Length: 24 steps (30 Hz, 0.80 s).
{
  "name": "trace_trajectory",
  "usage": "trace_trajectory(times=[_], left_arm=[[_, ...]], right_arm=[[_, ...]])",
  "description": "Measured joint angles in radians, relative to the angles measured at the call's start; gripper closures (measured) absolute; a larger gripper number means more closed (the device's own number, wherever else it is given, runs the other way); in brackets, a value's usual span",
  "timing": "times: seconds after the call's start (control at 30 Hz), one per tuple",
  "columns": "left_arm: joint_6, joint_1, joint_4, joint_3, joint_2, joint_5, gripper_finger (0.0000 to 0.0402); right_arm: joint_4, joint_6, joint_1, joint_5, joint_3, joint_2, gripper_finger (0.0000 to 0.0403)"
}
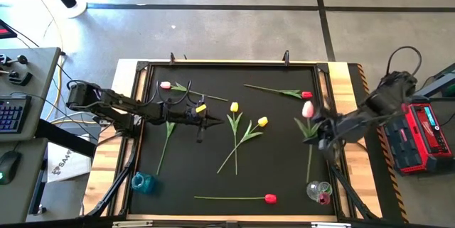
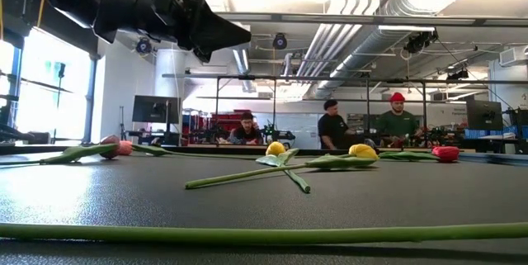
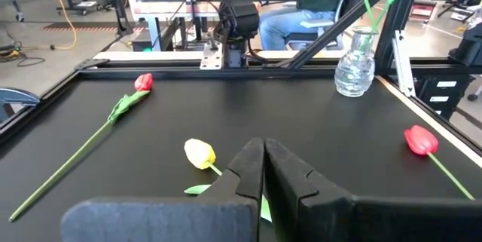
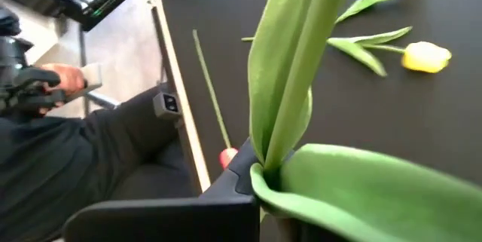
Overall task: Sort flowers into vase by color
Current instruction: Put the right pink flower into the transparent vase
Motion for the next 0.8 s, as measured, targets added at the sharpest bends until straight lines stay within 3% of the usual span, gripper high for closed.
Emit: trace_trajectory(times=[0.2, 0.57, 0.8], left_arm=[[0.008, 0.0, -0.001, 0.0, 0.0, -0.01, 0.0401], [0.018, 0.007, -0.019, 0.0, 0.0, -0.038, 0.0401], [0.018, 0.007, -0.023, 0.0, 0.0, -0.045, 0.0401]], right_arm=[[-0.152, 0.119, 0.097, 0.064, 0.066, 0.001, 0.0402], [-0.176, 0.281, 0.254, 0.06, 0.066, 0.062, 0.0402], [-0.176, 0.314, 0.325, 0.118, 0.066, 0.121, 0.0402]])
